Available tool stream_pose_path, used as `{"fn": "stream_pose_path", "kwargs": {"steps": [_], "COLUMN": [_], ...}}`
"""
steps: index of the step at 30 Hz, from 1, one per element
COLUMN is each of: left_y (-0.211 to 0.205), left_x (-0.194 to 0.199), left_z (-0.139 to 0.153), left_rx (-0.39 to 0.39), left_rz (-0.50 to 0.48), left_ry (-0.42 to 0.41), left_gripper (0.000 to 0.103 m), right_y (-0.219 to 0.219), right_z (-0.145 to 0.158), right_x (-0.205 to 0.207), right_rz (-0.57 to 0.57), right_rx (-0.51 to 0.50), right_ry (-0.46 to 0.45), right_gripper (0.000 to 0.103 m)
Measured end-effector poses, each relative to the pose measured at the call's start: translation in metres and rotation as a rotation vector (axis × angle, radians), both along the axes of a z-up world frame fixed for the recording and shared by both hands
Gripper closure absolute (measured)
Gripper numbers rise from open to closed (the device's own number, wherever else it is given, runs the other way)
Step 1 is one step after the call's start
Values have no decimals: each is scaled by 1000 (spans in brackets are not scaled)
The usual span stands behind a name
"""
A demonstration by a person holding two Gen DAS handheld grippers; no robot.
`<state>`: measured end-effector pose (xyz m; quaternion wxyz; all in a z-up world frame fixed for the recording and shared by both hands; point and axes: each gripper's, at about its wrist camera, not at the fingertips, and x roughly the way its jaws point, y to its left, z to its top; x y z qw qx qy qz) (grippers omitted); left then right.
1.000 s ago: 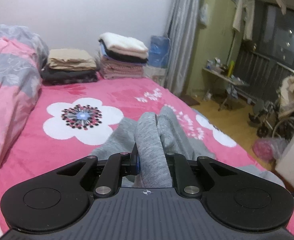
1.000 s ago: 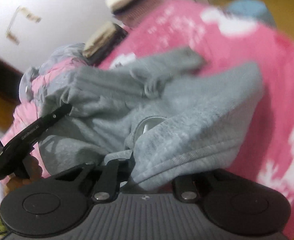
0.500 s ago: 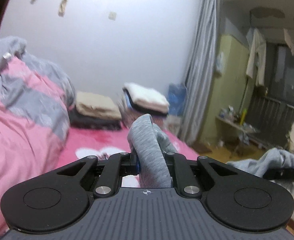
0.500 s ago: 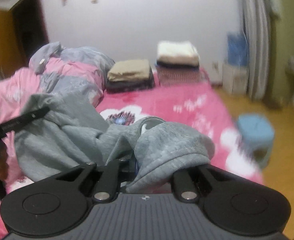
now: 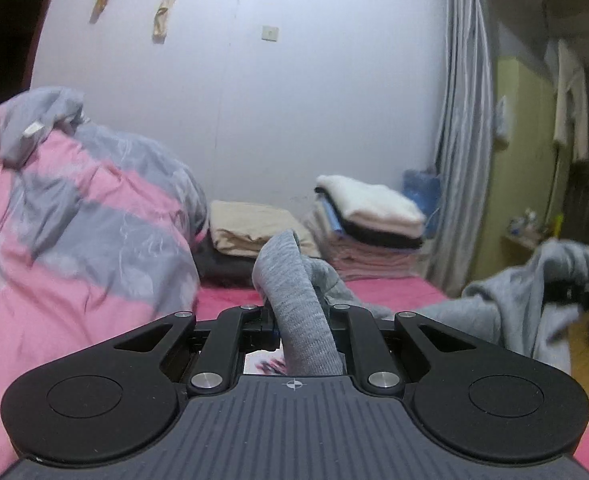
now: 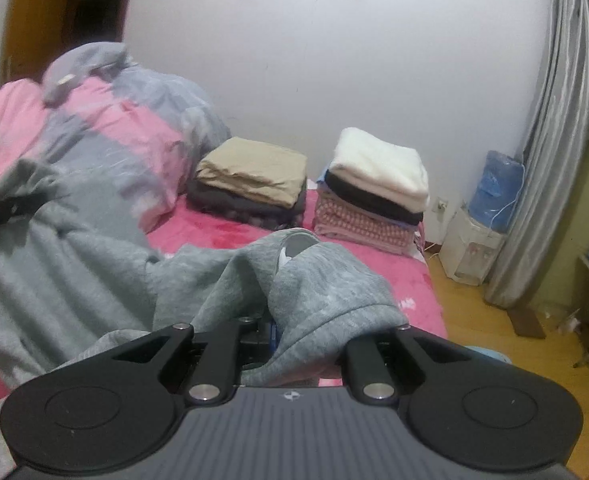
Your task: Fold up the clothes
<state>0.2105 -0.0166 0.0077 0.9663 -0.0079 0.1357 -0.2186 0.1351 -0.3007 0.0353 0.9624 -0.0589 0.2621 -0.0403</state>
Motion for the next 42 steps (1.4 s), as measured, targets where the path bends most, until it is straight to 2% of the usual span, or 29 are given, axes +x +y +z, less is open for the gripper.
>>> {"fn": "stream_pose_path", "kwargs": {"steps": [6, 10, 13, 16, 18, 19, 20, 22, 23, 25, 27, 29, 32, 34, 38, 40, 42], "left_y": [-39, -62, -76, -83, -86, -85, -82, -74, -69, -57, -44, -31, -12, 0, 16, 23, 27], "left_x": [60, 95, 115, 132, 137, 137, 136, 133, 132, 129, 130, 126, 114, 100, 37, 2, -27], "left_z": [8, -1, -22, -60, -88, -99, -106, -118, -119, -116, -110, -100, -85, -75, -65, -65, -72], "left_rx": [67, 85, 93, 84, 97, 108, 103, 86, 65, 15, -52, -120, -179, -176, -105, -70, -41], "left_rz": [18, 49, 58, 54, 55, 68, 75, 82, 86, 91, 108, 122, 123, 97, -9, -48, -71], "left_ry": [-91, -80, -4, 164, 273, 307, 330, 372, 385, 405, 418, 429, 452, 477, 501, 513, 539], "left_gripper": [92, 92, 89, 83, 75, 68, 62, 59, 56, 49, 45, 42, 41, 41, 38, 35, 35], "right_y": [-27, -47, -60, -72, -79, -83, -86, -92, -96, -106, -120, -135, -149, -156, -158, -149, -128], "right_z": [-3, -13, -35, -72, -101, -115, -126, -145, -149, -153, -152, -150, -145, -142, -133, -124, -112], "right_x": [81, 127, 155, 174, 184, 188, 188, 185, 181, 172, 162, 151, 129, 109, 52, 23, -5], "right_rz": [-40, -103, -151, -178, -201, -218, -232, -250, -257, -282, -302, -323, -309, -277, -182, -110, -17], "right_rx": [-13, 18, 64, 150, 221, 253, 280, 316, 325, 347, 407, 490, 597, 667, 787, 799, 763], "right_ry": [-40, -64, -50, 33, 129, 189, 235, 295, 307, 311, 309, 314, 319, 317, 304, 286, 275], "right_gripper": [91, 90, 90, 88, 82, 77, 67, 56, 44, 28, 26, 19, 16, 14, 13, 13, 13]}}
